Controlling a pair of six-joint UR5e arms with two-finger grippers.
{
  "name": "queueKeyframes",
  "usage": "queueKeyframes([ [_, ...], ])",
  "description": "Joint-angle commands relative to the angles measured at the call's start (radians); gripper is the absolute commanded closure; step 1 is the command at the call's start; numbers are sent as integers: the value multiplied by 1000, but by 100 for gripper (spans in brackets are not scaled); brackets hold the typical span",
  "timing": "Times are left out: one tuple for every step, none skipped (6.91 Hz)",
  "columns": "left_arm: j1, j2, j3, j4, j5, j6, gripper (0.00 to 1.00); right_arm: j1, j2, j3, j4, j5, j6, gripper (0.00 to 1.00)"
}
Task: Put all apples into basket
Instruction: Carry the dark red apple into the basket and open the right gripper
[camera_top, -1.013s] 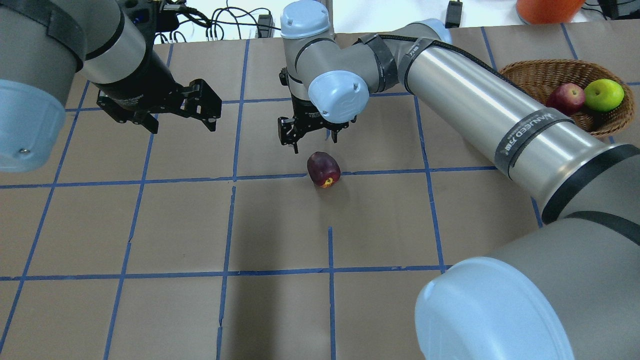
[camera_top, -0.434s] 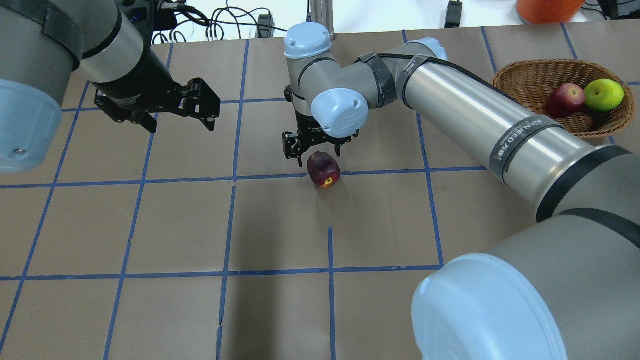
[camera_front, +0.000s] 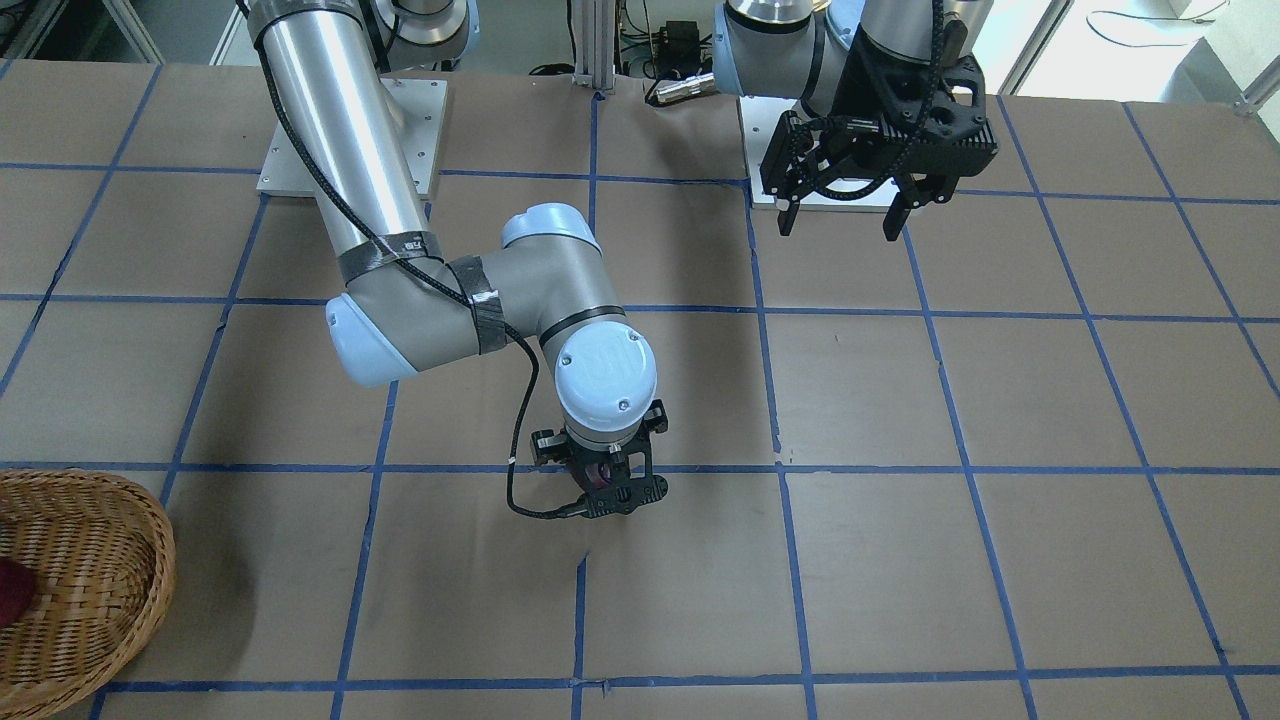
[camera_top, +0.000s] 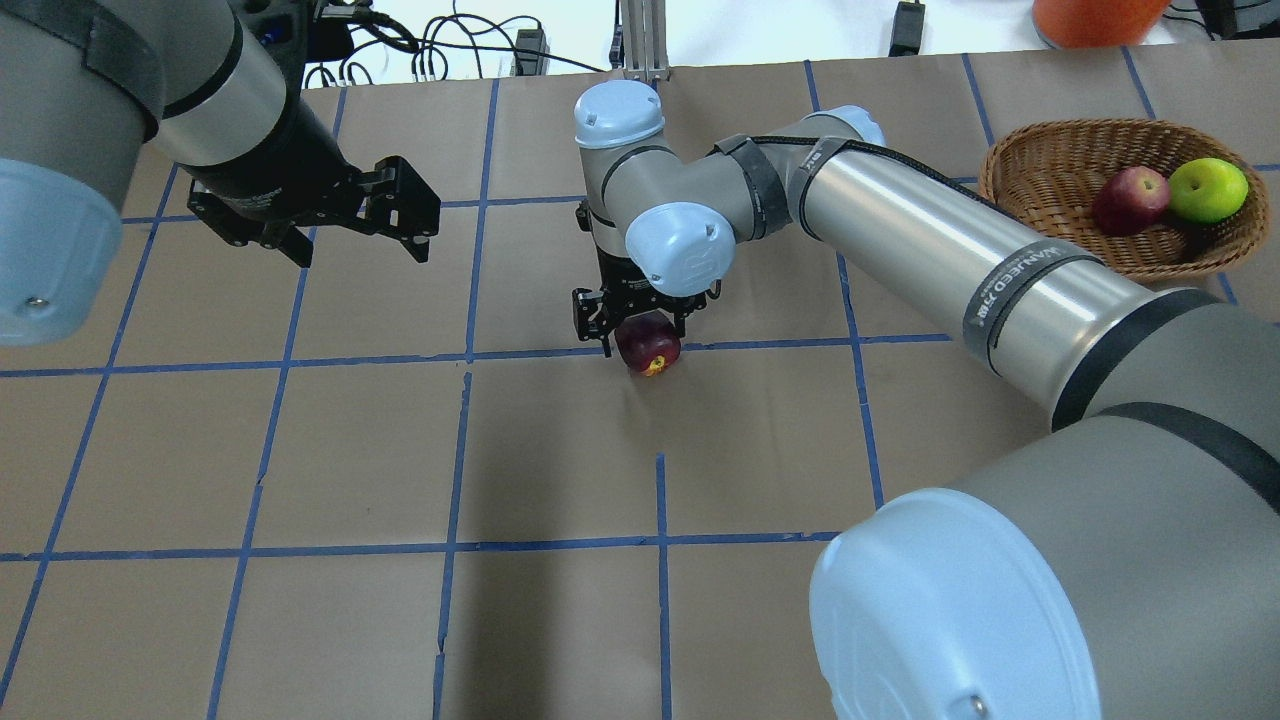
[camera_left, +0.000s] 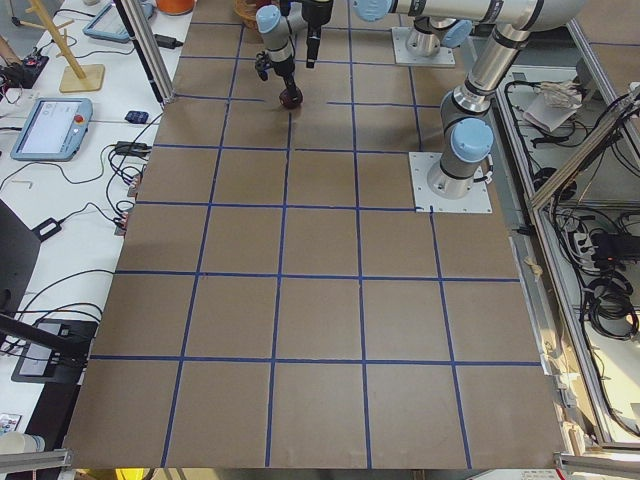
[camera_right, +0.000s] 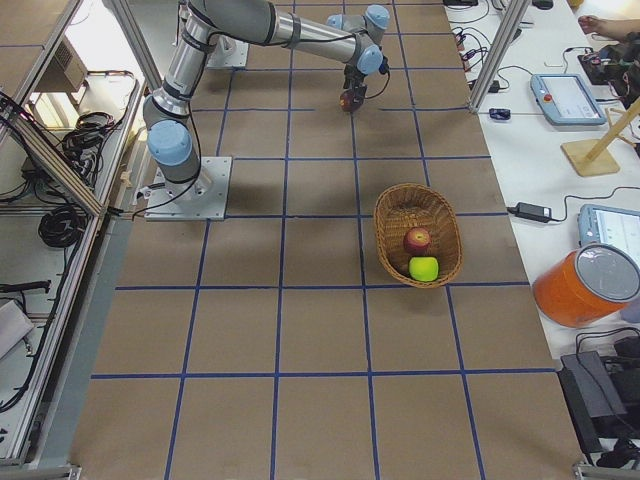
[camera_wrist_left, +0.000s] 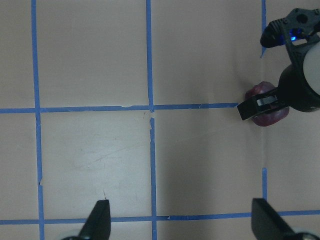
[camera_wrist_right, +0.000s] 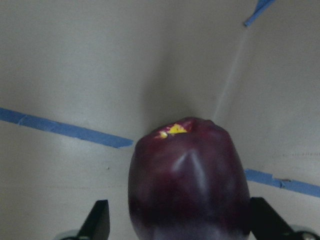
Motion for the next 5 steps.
queueKeyframes([
  [3, 1, 0, 3, -2, 1, 0, -12, 10, 1, 5, 2, 66, 92],
  [0, 1, -3, 3, -3, 1, 0, -18, 8, 7, 3, -5, 60, 100],
  [0, 3, -2, 4, -2, 1, 0, -61, -5, -19, 9, -4, 63, 100],
  [0, 3, -2, 4, -3, 1, 0, -149, -37, -37, 22, -13, 60, 100],
  [0, 3, -3, 4, 0, 1, 0, -270, -56, -59, 25, -7, 57, 100],
])
